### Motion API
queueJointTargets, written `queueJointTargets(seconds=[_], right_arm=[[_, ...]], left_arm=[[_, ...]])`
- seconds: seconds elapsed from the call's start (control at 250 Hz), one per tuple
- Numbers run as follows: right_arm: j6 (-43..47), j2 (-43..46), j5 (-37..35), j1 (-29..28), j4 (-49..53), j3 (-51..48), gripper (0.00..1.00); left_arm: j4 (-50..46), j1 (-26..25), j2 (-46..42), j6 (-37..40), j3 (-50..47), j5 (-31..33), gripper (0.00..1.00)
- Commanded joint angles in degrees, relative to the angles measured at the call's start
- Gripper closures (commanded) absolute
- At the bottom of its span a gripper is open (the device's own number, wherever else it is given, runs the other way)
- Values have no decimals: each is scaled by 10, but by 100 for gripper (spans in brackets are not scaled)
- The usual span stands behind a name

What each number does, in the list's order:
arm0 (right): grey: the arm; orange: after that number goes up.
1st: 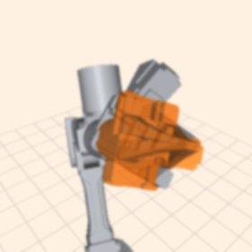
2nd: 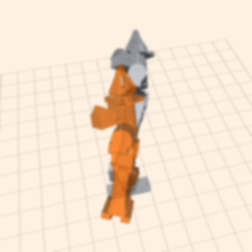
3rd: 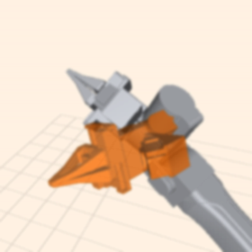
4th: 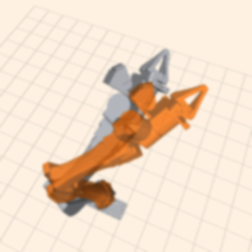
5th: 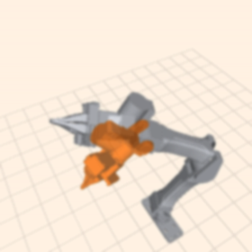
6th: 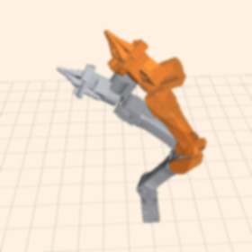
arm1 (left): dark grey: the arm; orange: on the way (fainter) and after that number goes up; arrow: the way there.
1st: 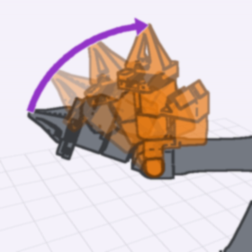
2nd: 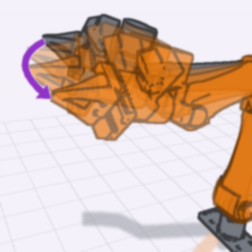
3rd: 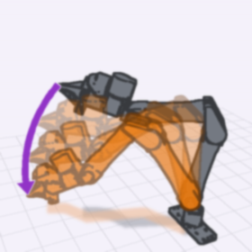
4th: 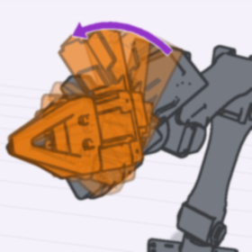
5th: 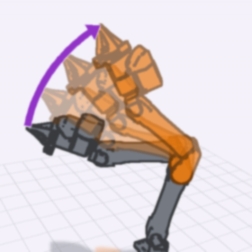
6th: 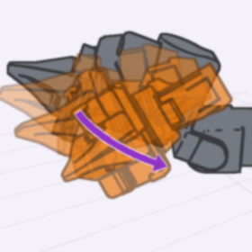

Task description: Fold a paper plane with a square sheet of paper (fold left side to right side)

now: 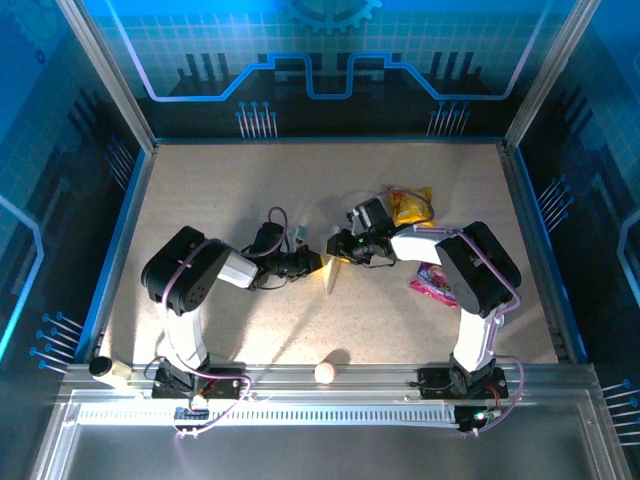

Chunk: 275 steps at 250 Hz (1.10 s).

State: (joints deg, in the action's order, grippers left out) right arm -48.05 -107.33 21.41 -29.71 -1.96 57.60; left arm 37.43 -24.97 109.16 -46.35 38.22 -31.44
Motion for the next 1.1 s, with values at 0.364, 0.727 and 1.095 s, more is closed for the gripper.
queueJointTargets(seconds=[0.364, 0.727, 1.095], right_arm=[[-5, 25, -19, -5, 38, -12, 61], [9, 74, -43, -1, 75, -23, 60], [27, 94, -44, 19, 96, -28, 59]], left_arm=[[-84, -2, 36, 30, 10, 52, 100], [-100, -14, 38, 38, 28, 52, 100], [-113, -25, 32, 51, 47, 56, 100]])
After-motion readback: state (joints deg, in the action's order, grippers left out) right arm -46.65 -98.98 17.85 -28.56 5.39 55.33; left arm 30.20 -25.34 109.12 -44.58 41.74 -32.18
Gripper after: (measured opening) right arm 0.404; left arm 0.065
